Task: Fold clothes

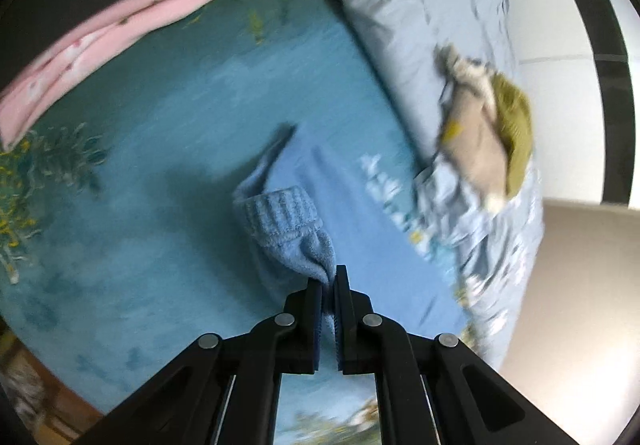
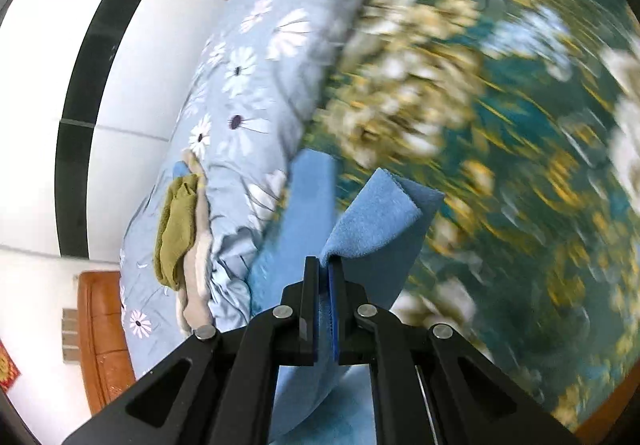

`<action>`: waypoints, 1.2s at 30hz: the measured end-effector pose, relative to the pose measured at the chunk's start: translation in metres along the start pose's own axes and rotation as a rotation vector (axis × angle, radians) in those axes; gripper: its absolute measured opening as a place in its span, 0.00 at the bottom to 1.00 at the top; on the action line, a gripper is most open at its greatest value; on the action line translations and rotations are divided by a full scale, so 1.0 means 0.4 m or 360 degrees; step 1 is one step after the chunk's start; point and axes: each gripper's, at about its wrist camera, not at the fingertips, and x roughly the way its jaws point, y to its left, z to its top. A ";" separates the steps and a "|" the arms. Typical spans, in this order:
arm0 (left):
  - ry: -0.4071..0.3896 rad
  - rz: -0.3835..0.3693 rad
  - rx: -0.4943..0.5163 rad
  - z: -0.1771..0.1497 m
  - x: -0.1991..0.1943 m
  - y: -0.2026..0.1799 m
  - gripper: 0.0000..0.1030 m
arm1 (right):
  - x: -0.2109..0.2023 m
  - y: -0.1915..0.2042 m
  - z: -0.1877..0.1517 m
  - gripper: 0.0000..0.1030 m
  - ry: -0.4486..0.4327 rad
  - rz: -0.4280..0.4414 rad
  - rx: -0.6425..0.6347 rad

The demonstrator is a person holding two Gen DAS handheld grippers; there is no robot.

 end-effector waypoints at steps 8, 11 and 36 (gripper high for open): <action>0.0000 0.0056 -0.0135 0.059 0.137 -0.060 0.05 | 0.326 0.152 0.157 0.04 0.0169 -0.0195 -0.0121; -0.0008 0.0081 -0.0182 0.122 0.213 -0.058 0.05 | 0.434 0.170 0.195 0.04 0.0200 -0.0279 -0.0111; -0.0125 0.0332 -0.0211 0.098 0.271 0.093 0.65 | 0.501 -0.013 0.177 0.38 0.0256 -0.0377 -0.0077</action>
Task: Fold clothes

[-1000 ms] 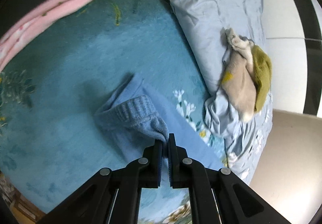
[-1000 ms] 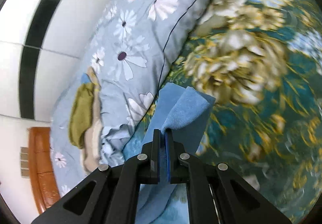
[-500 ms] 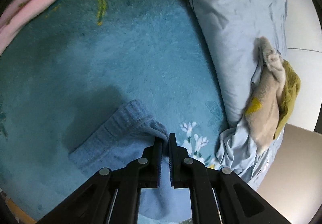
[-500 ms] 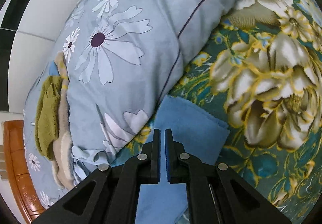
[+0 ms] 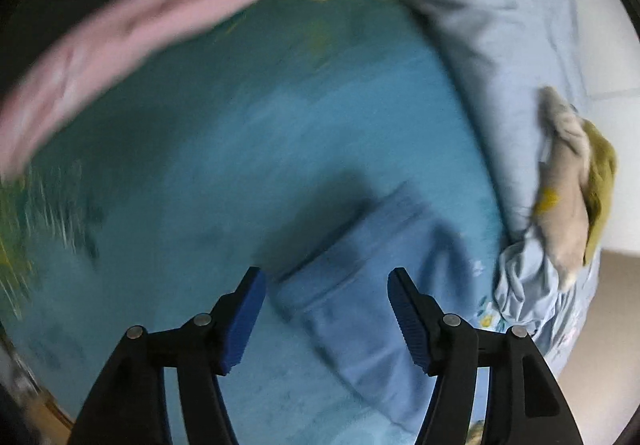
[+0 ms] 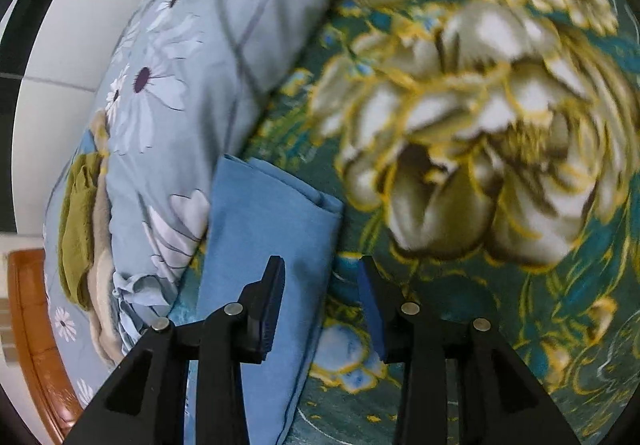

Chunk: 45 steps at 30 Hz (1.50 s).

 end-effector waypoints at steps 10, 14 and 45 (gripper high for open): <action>0.0027 -0.0215 -0.0316 -0.045 0.118 0.060 0.64 | 0.056 0.006 -0.001 0.38 -0.0012 0.0166 0.0062; -0.0006 -0.0226 -0.0370 -0.042 0.125 0.051 0.39 | 0.074 0.032 0.006 0.10 0.0009 0.0182 0.0090; 0.0146 0.0013 0.0091 -0.042 0.055 0.090 0.33 | -0.234 0.030 -0.200 0.09 -0.0153 0.0018 -0.0220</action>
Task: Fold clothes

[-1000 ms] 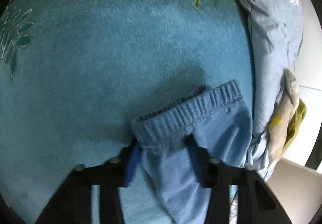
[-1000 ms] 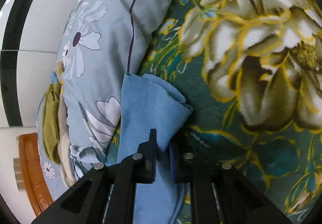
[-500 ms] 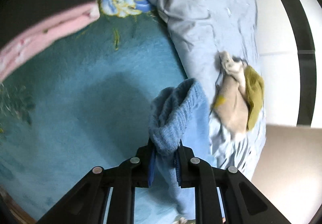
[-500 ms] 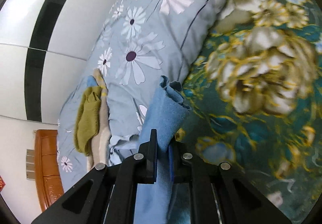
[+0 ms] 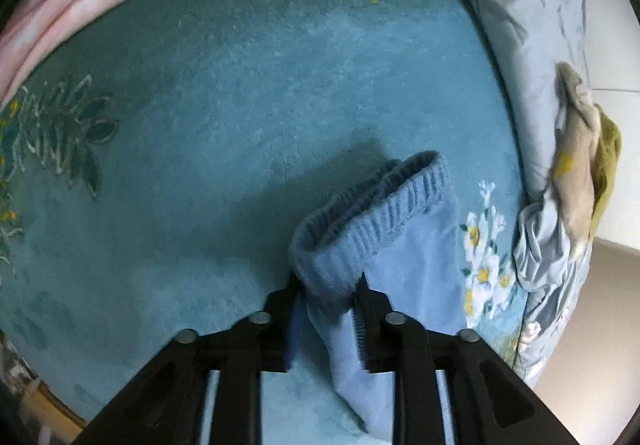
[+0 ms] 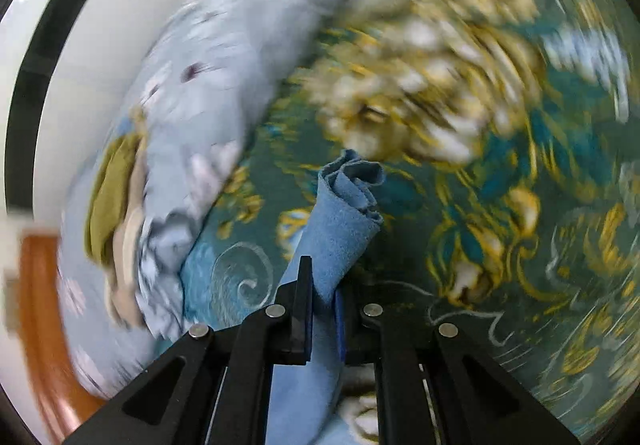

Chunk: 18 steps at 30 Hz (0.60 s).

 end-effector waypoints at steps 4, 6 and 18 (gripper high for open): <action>-0.0019 0.0003 0.0065 -0.009 -0.051 0.002 0.48 | -0.054 0.194 -0.054 0.09 -0.0035 -0.0004 -0.0474; -0.0032 -0.0045 0.0039 -0.013 -0.074 0.016 0.51 | -0.046 0.273 -0.105 0.09 0.0004 0.0036 -0.0637; 0.0021 -0.0251 -0.0122 -0.076 -0.117 0.093 0.55 | 0.225 0.585 -0.578 0.09 0.0423 -0.0079 -0.1466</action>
